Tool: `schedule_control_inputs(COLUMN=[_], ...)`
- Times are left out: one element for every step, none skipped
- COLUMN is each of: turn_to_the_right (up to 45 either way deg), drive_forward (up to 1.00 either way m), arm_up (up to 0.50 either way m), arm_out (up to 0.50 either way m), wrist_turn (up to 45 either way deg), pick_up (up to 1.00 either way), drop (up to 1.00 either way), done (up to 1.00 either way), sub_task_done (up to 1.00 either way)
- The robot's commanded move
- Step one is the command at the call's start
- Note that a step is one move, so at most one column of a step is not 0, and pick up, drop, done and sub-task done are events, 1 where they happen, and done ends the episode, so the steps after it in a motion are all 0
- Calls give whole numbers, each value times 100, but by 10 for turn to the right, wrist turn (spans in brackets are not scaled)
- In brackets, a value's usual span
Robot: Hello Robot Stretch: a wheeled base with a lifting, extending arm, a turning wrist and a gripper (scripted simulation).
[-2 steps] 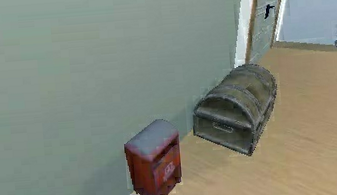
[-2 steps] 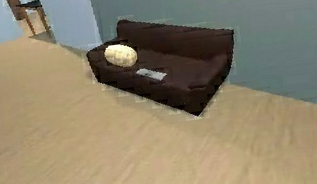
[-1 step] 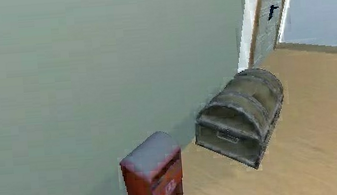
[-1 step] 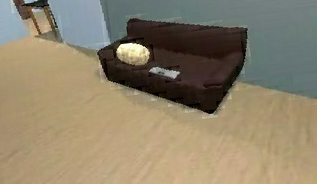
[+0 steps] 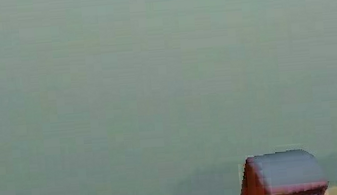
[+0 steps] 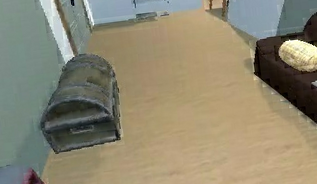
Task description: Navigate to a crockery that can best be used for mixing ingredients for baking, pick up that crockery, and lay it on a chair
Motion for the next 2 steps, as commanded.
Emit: schedule_control_inputs(turn_to_the_right=[-360,0], drive_forward=[0,40], arm_up=[0,0], arm_out=[0,0], wrist_turn=[0,0], pick_up=[0,0], drop=[0,0], done=[0,0], sub_task_done=[0,0])
